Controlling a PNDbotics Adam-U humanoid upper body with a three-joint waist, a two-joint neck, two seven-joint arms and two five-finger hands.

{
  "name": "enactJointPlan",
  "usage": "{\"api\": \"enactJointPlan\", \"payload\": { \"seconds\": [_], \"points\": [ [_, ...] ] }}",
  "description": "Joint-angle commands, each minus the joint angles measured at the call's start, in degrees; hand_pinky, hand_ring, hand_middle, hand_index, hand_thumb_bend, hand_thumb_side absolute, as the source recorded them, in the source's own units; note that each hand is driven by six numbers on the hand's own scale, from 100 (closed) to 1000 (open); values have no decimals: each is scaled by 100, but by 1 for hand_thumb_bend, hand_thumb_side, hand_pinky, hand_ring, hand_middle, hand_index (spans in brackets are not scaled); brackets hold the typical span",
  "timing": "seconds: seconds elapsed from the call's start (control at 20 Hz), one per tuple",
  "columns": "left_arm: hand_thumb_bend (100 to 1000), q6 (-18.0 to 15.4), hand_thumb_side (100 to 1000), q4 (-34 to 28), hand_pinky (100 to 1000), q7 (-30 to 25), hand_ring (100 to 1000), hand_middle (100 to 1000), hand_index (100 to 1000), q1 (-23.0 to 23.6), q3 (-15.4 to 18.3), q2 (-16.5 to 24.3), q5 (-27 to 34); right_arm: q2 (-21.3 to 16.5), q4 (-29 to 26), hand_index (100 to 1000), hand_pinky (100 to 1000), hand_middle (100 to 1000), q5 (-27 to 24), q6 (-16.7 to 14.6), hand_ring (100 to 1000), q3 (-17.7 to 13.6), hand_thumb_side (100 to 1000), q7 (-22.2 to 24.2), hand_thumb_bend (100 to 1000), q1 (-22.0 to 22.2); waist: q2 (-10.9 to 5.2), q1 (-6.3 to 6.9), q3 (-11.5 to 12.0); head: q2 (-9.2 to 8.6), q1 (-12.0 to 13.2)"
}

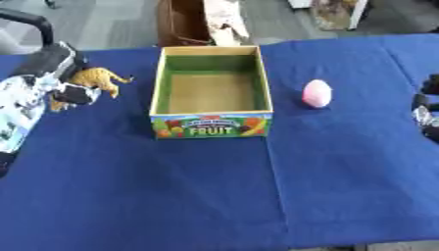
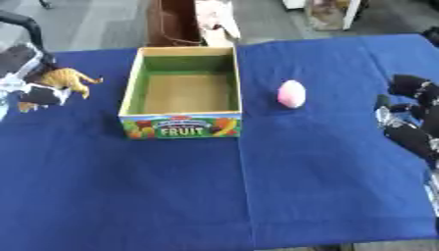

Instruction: Pick up objects on the table and place them in the box.

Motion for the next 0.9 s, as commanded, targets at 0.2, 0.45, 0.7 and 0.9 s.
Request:
{"api": "enactJointPlan", "payload": {
  "seconds": [0.2, 0.45, 0.7, 0.9],
  "points": [
    [275, -154, 199, -186, 311, -74, 182, 152, 324, -702, -90, 9, -237, -107, -47, 782, 589, 698, 28, -11, 774, 25, 100, 59, 158, -50, -107, 14, -74, -29, 49],
    [283, -368, 199, 49, 326, -126, 192, 159, 330, -1167, -279, -434, -532, -77, -54, 782, 590, 698, 25, -15, 774, 78, 100, 115, 157, -100, -70, 23, -198, -54, 138],
    [283, -573, 197, 398, 334, -46, 199, 166, 335, -1421, -408, -879, -897, -44, -69, 782, 589, 697, 19, -17, 773, 113, 100, 154, 158, -156, 2, 36, -326, -101, 201],
    [286, -722, 197, 648, 350, 45, 215, 180, 348, -1485, -480, -1169, -1099, -6, -78, 782, 589, 697, 16, -13, 773, 137, 100, 184, 159, -201, 67, 54, -420, -149, 261]
  ]
}}
